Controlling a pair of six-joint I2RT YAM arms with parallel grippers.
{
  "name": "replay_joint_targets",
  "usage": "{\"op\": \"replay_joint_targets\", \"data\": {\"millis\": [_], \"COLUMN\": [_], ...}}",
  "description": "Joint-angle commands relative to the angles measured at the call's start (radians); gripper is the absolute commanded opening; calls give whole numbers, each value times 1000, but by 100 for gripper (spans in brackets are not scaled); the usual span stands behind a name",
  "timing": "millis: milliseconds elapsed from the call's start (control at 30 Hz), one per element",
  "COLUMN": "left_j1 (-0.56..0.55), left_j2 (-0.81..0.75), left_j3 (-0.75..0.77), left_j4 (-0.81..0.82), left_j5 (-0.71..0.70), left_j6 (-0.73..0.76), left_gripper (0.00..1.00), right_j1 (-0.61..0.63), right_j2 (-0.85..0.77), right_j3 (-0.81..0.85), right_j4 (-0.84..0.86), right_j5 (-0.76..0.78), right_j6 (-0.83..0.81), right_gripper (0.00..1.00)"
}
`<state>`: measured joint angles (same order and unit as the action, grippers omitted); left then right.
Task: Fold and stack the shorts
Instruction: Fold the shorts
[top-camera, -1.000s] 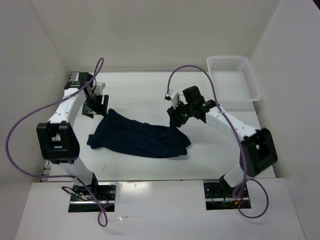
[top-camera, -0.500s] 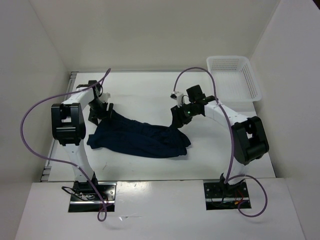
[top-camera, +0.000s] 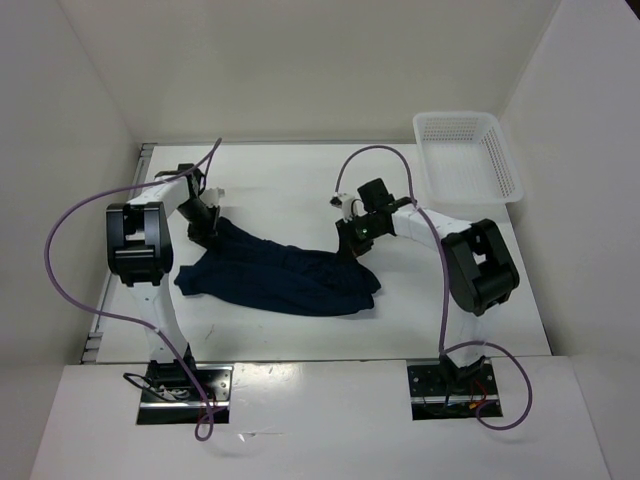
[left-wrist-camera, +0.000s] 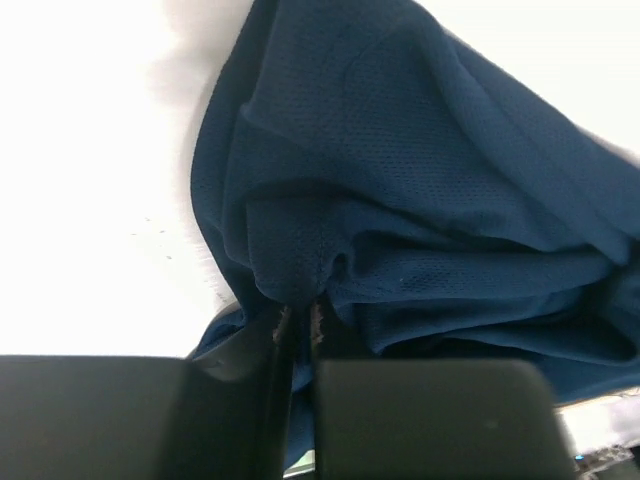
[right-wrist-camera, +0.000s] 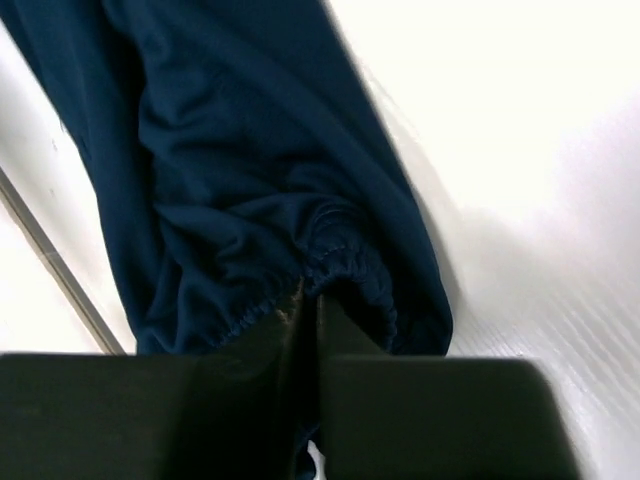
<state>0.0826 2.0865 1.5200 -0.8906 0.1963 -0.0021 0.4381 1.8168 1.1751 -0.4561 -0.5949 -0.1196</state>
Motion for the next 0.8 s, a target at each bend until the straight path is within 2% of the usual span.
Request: {"op": "replay_joint_targets", "data": {"millis": [0, 100, 200, 533, 600, 633, 667, 700, 767], "left_j1": [-4, 34, 92, 106, 106, 106, 106, 106, 106], "left_j2": [49, 9, -42, -57, -45, -45, -45, -45, -92], "left_j3": [3, 12, 22, 22, 49, 49, 61, 62, 71], "left_j4": [22, 32, 61, 71, 62, 50, 50, 50, 50], "left_j5": [61, 13, 2, -31, -18, -9, 3, 3, 3], "left_j6": [2, 2, 2, 2, 2, 2, 2, 2, 2], "left_gripper": [8, 0, 0, 0, 20, 37, 52, 64, 69], "right_j1": [-30, -134, -229, -285, -285, -285, -285, -285, -285], "right_j2": [7, 7, 25, 55, 64, 64, 64, 64, 44], "right_j3": [59, 104, 123, 123, 123, 133, 152, 162, 199], "right_j4": [83, 92, 79, 89, 99, 99, 99, 99, 99], "right_j5": [33, 49, 49, 38, 38, 38, 38, 38, 84], "right_j6": [50, 81, 72, 37, 47, 47, 58, 58, 58], "right_gripper": [3, 0, 0, 1, 42, 58, 66, 68, 73]}}
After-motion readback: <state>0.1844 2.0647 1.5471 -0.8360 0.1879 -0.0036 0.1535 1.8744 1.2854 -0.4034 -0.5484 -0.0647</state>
